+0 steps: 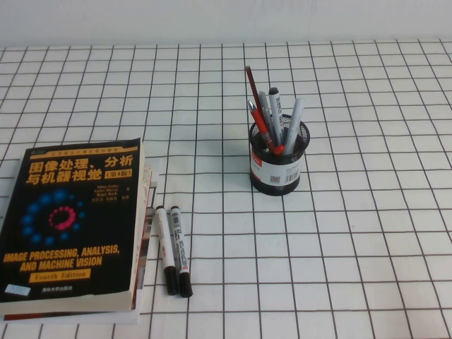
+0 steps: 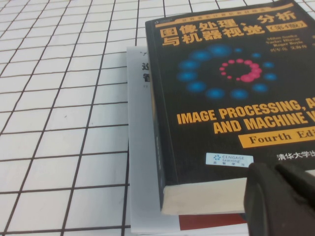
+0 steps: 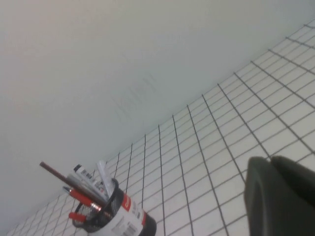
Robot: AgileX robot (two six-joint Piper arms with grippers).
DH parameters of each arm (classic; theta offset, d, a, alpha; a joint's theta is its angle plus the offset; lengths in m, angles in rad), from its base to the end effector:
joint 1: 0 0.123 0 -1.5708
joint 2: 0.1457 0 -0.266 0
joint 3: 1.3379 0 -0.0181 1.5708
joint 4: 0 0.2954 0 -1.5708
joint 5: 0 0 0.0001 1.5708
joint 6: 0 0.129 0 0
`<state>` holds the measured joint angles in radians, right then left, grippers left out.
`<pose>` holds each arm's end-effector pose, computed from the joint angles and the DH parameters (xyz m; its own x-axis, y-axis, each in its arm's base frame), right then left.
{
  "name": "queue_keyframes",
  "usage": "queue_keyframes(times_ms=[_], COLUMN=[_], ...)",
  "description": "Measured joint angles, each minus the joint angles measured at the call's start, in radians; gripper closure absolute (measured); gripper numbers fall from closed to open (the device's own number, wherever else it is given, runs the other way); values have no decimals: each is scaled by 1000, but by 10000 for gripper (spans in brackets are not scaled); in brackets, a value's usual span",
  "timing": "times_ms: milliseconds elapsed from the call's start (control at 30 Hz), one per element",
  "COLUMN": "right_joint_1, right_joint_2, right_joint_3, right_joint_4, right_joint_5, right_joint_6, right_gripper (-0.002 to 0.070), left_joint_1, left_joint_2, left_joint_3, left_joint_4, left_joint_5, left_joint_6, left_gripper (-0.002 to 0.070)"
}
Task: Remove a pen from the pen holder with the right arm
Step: 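Take a marker out of the pen holder and lay it on the table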
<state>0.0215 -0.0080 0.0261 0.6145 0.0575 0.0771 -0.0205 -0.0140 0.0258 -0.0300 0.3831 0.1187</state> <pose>0.1587 0.0077 0.2007 -0.0178 0.6366 -0.7710 -0.0562 0.7693 0.6364 0.1523 -0.0046 0.1591 -0.2986 0.0969 -0.9495 0.0585 0.9948 0.0831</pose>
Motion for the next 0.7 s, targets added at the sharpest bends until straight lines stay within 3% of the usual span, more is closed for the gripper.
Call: queue_keyframes(times_ms=[333,700], right_joint_1=[0,0], right_joint_2=[100,545], right_joint_3=[-182,-457], right_joint_4=[-31,-64], right_joint_5=[272,493], right_joint_6=[-23,-306], right_gripper=[692,692], left_joint_1=[0,0], left_joint_2=[0,0], left_joint_3=[0,0], left_joint_4=[0,0], left_joint_5=[0,0], left_joint_6=[0,0], left_gripper=[679,679])
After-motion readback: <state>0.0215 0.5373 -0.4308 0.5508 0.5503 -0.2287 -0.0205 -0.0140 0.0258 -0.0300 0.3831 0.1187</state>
